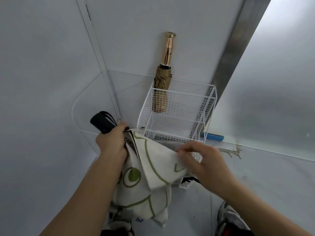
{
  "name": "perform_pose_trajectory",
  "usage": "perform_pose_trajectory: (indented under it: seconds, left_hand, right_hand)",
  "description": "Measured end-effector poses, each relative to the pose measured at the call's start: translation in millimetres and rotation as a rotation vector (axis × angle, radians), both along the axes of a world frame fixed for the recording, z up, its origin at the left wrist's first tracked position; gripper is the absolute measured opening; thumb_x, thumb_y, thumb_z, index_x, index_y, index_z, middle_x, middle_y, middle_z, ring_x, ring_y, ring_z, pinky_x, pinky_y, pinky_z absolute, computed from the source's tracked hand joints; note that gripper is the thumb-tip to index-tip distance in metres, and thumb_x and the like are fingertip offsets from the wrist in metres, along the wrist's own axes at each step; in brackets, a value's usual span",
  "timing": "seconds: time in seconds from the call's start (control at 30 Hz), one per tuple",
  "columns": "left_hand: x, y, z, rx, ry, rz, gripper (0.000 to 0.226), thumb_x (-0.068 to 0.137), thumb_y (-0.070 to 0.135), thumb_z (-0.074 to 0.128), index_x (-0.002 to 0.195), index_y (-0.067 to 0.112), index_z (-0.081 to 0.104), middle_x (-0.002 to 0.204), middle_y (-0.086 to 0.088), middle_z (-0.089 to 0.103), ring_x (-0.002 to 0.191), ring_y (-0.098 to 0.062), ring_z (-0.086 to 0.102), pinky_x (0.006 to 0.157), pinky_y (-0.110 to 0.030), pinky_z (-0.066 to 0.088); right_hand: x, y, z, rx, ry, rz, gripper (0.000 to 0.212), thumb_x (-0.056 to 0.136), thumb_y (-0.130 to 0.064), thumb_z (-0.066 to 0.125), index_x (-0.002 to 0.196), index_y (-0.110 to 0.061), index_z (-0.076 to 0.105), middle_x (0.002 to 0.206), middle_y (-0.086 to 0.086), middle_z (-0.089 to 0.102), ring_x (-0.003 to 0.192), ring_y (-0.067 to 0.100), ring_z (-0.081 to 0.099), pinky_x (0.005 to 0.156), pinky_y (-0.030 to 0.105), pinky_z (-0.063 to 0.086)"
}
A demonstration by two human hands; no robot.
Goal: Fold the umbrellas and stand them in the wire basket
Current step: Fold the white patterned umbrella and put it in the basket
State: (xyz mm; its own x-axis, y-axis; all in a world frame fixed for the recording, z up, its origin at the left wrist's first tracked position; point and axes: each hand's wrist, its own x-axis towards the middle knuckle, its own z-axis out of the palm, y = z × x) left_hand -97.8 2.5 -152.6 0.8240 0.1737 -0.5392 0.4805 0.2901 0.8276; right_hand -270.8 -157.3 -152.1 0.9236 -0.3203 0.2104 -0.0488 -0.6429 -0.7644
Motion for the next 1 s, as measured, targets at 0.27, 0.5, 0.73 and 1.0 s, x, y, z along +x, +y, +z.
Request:
perform_pose_trajectory:
  seconds: [0.27,0.5,0.73,1.0]
  left_hand:
    - [0,-4,-6,-0.007,0.050,-0.040,0.031,0.075,0.006,0.081,0.096,0.002,0.059,0.084,-0.011,0.063,0.064,-0.018,0.062,0.046,-0.025,0.051]
    - [-5,-6,-6,0.068,0.026,-0.210,0.029,0.076,0.011,0.082,0.091,0.005,0.059,0.089,-0.014,0.065,0.071,-0.023,0.064,0.059,-0.031,0.055]
    - [-23,-14,16,-0.093,-0.043,-0.619,0.029,0.064,0.026,0.081,0.077,0.007,0.063,0.063,-0.006,0.067,0.049,-0.015,0.064,0.045,-0.022,0.051]
    - [-6,-3,18,-0.168,0.093,-0.490,0.025,0.084,0.029,0.072,0.075,0.009,0.060,0.056,-0.008,0.064,0.040,-0.015,0.061,0.039,-0.021,0.049]
  right_hand:
    - [-16,-16,26,0.262,0.292,0.334,0.084,0.061,-0.050,0.083,0.135,-0.048,0.043,0.131,-0.033,0.049,0.124,-0.008,0.046,0.104,0.020,0.041]
    - [0,-9,-11,-0.213,0.027,-0.040,0.011,0.087,-0.030,0.071,0.096,-0.024,0.073,0.100,-0.020,0.068,0.079,-0.009,0.057,0.081,0.027,0.051]
    - [19,-43,-8,0.327,0.195,-0.360,0.043,0.097,-0.038,0.056,0.078,-0.001,0.066,0.072,0.021,0.068,0.059,0.028,0.061,0.066,0.045,0.056]
    - [21,-64,-15,0.668,0.538,-0.070,0.037,0.080,-0.043,0.071,0.109,-0.021,0.067,0.088,0.005,0.072,0.074,0.017,0.068,0.068,0.028,0.055]
